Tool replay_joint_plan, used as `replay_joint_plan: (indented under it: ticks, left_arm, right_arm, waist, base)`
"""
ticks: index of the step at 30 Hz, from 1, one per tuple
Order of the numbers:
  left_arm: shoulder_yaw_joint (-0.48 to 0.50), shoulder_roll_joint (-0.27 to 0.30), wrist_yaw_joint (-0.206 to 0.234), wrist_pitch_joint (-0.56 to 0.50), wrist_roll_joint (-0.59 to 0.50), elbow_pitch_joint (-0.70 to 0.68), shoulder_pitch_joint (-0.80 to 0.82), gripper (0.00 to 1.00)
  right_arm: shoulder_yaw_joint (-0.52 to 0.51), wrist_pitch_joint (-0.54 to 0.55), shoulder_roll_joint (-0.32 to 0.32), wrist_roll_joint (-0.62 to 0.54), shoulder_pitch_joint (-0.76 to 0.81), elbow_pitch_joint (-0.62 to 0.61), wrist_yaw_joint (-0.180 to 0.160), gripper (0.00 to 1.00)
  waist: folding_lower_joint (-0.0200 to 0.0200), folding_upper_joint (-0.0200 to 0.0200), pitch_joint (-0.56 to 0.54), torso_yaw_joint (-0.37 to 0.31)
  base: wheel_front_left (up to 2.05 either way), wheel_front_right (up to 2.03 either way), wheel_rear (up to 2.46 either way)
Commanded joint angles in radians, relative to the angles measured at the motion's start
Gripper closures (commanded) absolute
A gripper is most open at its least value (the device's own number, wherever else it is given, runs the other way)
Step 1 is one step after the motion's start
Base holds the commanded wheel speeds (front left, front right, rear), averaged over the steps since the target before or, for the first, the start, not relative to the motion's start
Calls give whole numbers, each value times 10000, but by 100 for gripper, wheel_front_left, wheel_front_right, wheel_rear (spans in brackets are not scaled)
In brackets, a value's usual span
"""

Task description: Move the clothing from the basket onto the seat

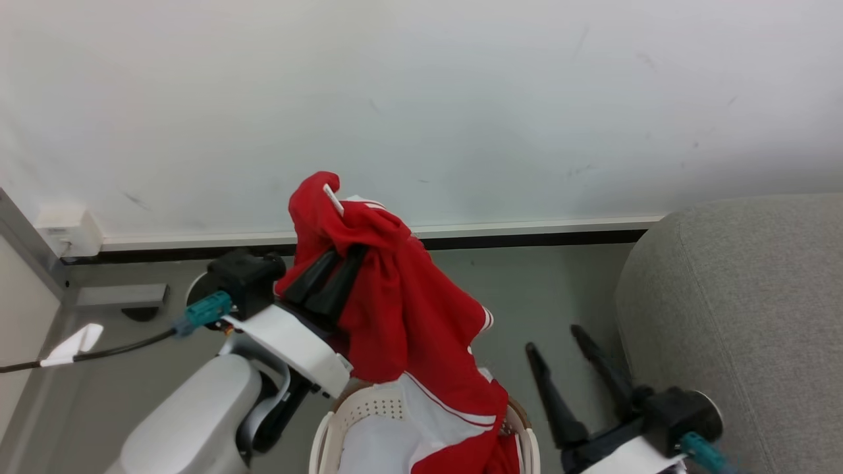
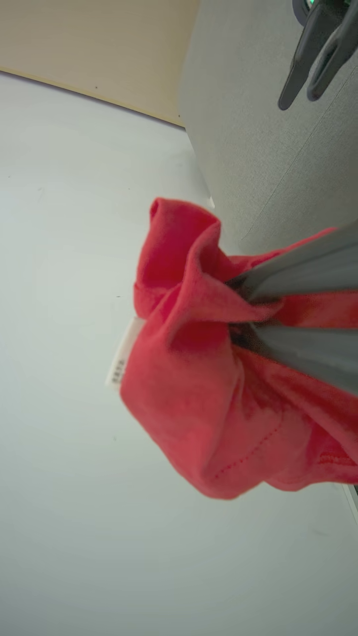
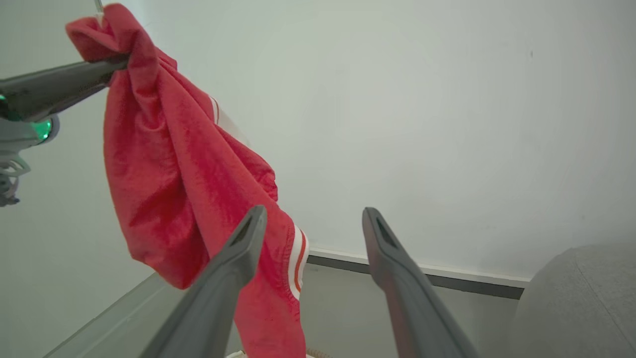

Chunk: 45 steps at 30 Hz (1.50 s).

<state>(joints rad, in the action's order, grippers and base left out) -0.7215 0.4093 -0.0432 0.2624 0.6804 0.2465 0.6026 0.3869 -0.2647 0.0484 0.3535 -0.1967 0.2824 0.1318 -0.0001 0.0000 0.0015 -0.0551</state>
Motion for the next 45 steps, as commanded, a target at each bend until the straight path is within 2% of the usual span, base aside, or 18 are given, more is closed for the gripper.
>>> replay_joint_plan:
  ticks: [1,7,11,28,32,33,34,35,45]
  left_arm:
    - [-105,-19,-52,-37,-96,-56,-131,100]
    - [-522,-96,-130,-150,-230,-189,-328,100]
    - [-676,-223,-120,-194,-240,-238,-390,100]
    - [-2544,-1437,-480,-790,-711,-707,-664,100]
    - [-2705,-1543,-489,-866,-717,-867,-603,100]
    - [-2692,-1531,-462,-865,-718,-908,-577,100]
    - [-2678,-1503,-439,-862,-714,-942,-561,100]
    - [-2658,-1478,-427,-861,-703,-972,-542,100]
    - [-2326,-1147,-191,-706,-369,-927,-789,100]
  right_arm:
    - [405,5,23,-439,-283,3,-21,0]
    - [1519,5,35,-546,-826,329,-21,0]
    - [1876,5,38,-345,-1156,815,-21,0]
    - [3233,6,32,1163,-2153,3558,-21,0]
    - [3553,5,32,1508,-2182,4067,-21,0]
    - [3581,5,32,1600,-2211,4147,-21,31]
    - [3618,5,34,1689,-2233,4173,-21,79]
    - [3632,5,34,1788,-2233,4136,-21,100]
    - [2889,3,35,1604,-1716,3065,-21,100]
  waist:
    - [1,0,17,33]
    - [1,0,21,177]
    - [1,0,-10,357]
    - [1,0,-489,2320]
    - [1,0,-537,2625]
    - [1,0,-539,2674]
    - [1,0,-539,2705]
    - [1,0,-535,2727]
    - [1,0,-433,2458]
  base:
    - [0,0,0]
    - [0,0,0]
    - [0,0,0]
    - [0,0,0]
    - [0,0,0]
    - [0,0,0]
    - [0,0,0]
    - [0,0,0]
    - [0,0,0]
